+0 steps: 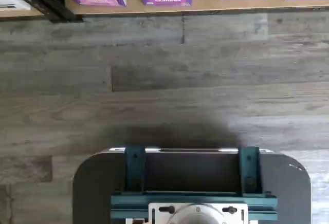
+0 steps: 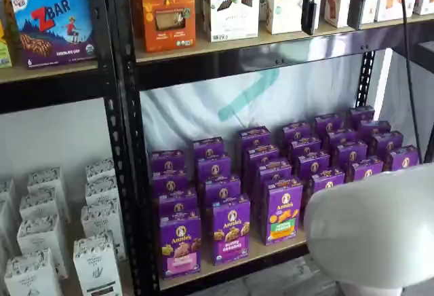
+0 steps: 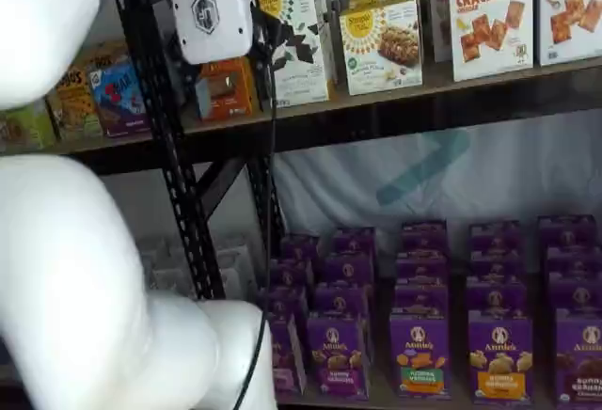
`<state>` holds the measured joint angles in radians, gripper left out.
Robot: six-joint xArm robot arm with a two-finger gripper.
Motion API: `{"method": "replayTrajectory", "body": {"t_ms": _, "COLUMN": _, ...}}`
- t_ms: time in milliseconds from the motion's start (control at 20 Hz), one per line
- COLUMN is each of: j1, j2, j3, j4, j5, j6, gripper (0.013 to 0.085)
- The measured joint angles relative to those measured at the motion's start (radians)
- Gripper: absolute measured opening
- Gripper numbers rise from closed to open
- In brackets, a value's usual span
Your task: Pick up the purple box with a pink patch in the middle, on the bottom shelf, the first box from the left
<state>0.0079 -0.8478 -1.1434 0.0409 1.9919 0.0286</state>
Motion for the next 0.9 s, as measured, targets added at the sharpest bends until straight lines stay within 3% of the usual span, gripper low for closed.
{"method": "replayTrajectory", "body": {"t_ms": 150, "j1": 0.049, "j2": -0.015, "j3": 0.014, "j4": -0.055, "j5": -0.026, "j6": 0.026, "gripper": 0.085}}
{"method": "replayTrajectory", "body": {"t_ms": 700, "j1": 0.038, "j2": -0.043, "j3": 0.05, "j4": -0.025, "j5": -0.067, "j6": 0.029, "gripper": 0.085}}
{"method": "replayTrajectory", "body": {"t_ms": 900, "j1": 0.088, "j2": -0.06, "j3": 0.093, "j4": -0.054, "j5": -0.099, "j6": 0.068, "gripper": 0.085}}
